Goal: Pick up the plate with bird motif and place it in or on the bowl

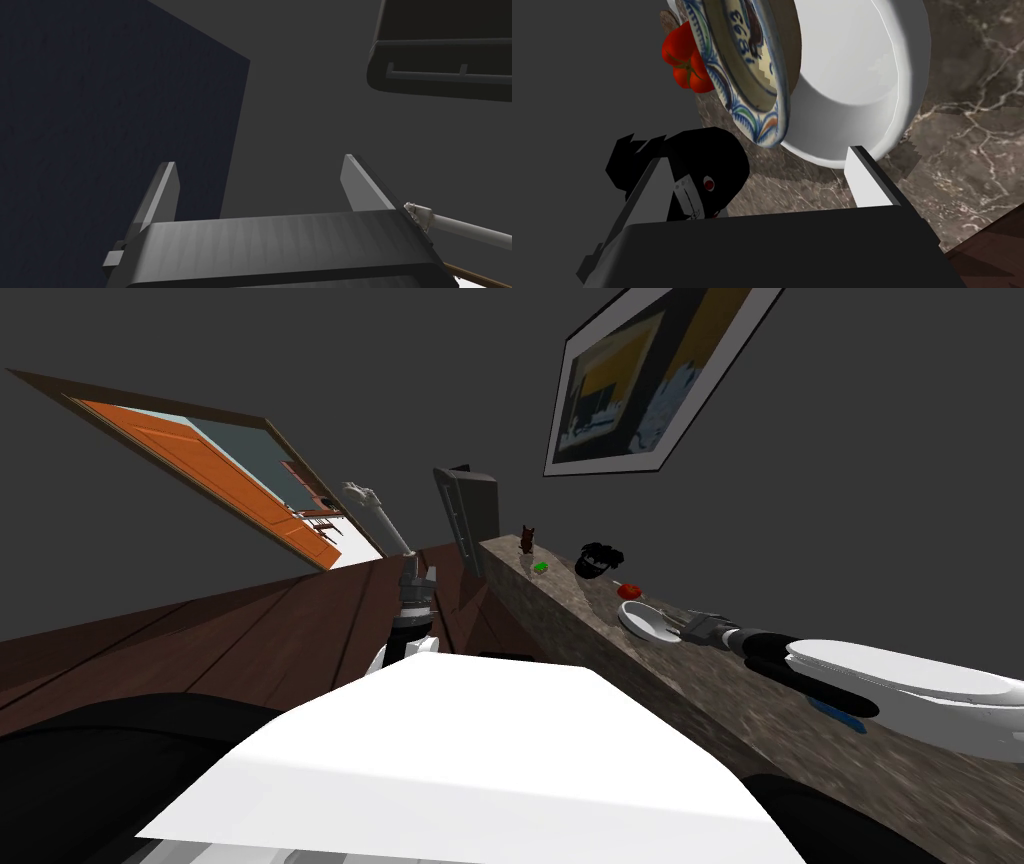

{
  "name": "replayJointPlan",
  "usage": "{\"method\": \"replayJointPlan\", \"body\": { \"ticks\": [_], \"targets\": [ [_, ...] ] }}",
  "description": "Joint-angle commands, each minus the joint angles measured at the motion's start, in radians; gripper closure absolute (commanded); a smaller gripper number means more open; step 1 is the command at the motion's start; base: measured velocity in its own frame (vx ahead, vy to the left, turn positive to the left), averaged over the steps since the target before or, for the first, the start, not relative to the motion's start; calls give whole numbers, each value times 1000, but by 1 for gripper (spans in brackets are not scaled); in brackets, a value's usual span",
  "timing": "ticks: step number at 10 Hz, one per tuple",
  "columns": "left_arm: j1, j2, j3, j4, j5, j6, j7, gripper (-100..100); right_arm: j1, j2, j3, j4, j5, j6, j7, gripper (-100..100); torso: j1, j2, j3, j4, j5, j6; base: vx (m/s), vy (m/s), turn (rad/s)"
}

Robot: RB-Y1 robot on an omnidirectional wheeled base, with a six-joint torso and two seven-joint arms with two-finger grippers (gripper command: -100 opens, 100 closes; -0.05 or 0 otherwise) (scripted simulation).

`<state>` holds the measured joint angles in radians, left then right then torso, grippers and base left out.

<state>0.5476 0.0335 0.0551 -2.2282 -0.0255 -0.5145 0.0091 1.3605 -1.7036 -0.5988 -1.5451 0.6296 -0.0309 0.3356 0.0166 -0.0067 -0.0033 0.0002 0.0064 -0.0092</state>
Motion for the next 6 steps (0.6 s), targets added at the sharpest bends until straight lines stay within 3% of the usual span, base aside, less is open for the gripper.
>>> {"method": "replayJointPlan", "body": {
  "ticks": [1, 2, 6],
  "targets": [
    [0, 0, 0, 0, 0, 0, 0, 0, 0, 0, 0, 0, 0, 0, 0, 0, 0, 0, 0, 0, 0, 0, 0, 0, 0],
    [0, 0, 0, 0, 0, 0, 0, 0, -2, -13, -22, 27, -2, -35, -5, -100, 0, 0, 0, 0, 0, 0, -11, -10, -60],
    [0, 0, 0, 0, 0, 0, 0, 0, -6, -40, -67, 80, -7, -106, -14, -100, -1, 1, 1, 0, 0, 0, -13, -14, -44]
  ]
}}
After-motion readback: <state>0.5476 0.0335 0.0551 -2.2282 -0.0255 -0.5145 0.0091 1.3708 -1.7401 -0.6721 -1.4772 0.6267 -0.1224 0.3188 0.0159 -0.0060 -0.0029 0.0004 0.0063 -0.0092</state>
